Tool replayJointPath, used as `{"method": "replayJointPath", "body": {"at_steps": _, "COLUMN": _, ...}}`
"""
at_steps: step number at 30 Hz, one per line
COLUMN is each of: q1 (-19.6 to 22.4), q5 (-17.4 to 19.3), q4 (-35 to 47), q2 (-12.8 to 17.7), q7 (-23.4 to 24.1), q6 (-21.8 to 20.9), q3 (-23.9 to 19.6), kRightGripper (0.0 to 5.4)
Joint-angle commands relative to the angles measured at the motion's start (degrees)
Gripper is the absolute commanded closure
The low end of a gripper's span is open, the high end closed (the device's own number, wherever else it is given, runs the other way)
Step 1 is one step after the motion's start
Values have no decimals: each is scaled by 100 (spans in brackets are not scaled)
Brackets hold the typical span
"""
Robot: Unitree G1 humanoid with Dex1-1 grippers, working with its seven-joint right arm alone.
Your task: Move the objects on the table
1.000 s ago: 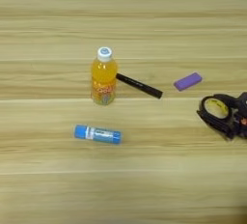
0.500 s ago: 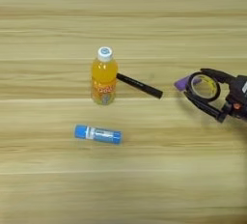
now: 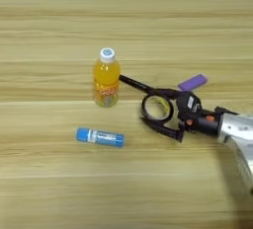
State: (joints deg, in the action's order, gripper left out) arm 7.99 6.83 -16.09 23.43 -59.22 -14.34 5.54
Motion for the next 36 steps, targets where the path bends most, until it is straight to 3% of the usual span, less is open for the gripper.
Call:
{"method": "replayJointPath", "body": {"at_steps": 1, "q1": 244, "q5": 53, "q4": 152, "q2": 25, "q7": 2, "q6": -20, "q3": 122, "kRightGripper": 139}}
{"method": "replayJointPath", "body": {"at_steps": 19, "q1": 491, "q5": -288, "q4": -675, "q2": -201, "q7": 114, "q6": -114, "q3": 412, "kRightGripper": 139}}
{"method": "replayJointPath", "body": {"at_steps": 26, "q1": 467, "q5": -218, "q4": -671, "q2": -211, "q7": -6, "q6": -164, "q3": 423, "kRightGripper": 139}}
{"method": "replayJointPath", "body": {"at_steps": 27, "q1": 457, "q5": -206, "q4": -654, "q2": -208, "q7": -22, "q6": -166, "q3": 424, "kRightGripper": 103}}
{"method": "replayJointPath", "body": {"at_steps": 36, "q1": 449, "q5": -151, "q4": -621, "q2": -223, "q7": -61, "q6": -155, "q3": 407, "kRightGripper": 10}}
